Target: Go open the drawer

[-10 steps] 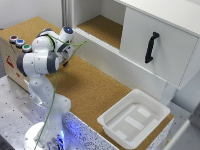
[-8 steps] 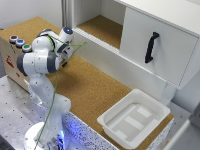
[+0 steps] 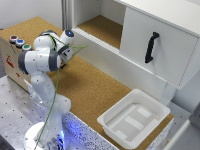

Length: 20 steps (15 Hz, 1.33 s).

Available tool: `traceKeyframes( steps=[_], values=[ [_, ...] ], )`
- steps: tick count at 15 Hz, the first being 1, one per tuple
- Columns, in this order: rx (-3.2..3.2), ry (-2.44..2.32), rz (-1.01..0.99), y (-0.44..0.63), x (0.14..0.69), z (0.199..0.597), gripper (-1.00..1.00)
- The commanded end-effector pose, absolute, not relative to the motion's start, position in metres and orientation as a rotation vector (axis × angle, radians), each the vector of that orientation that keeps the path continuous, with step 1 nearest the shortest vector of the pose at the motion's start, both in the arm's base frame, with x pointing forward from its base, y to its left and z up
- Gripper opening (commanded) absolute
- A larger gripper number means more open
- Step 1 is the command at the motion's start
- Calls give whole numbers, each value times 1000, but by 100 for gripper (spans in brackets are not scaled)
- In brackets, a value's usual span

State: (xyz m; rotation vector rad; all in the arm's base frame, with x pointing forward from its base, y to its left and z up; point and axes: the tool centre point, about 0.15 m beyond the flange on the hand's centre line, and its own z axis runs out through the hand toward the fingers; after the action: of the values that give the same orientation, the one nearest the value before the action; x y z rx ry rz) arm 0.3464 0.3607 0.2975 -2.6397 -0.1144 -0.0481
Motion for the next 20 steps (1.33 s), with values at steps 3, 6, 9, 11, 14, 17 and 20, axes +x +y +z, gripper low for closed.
traceKeyframes(
  steps=[3, 6, 9, 11, 14, 17, 20],
  values=[
    [-2649, 14, -104, 335, 336, 272, -100],
    [-2626, 35, -110, 309, 335, 268, -100],
    [-2609, 29, -113, 273, 341, 257, -100],
    [-2612, 30, -96, 249, 349, 249, -100],
    [-2619, 18, -80, 223, 357, 243, -100],
    [-2638, -1, -61, 195, 366, 240, -100],
    [-2676, -4, -56, 167, 373, 239, -100]
  ],
)
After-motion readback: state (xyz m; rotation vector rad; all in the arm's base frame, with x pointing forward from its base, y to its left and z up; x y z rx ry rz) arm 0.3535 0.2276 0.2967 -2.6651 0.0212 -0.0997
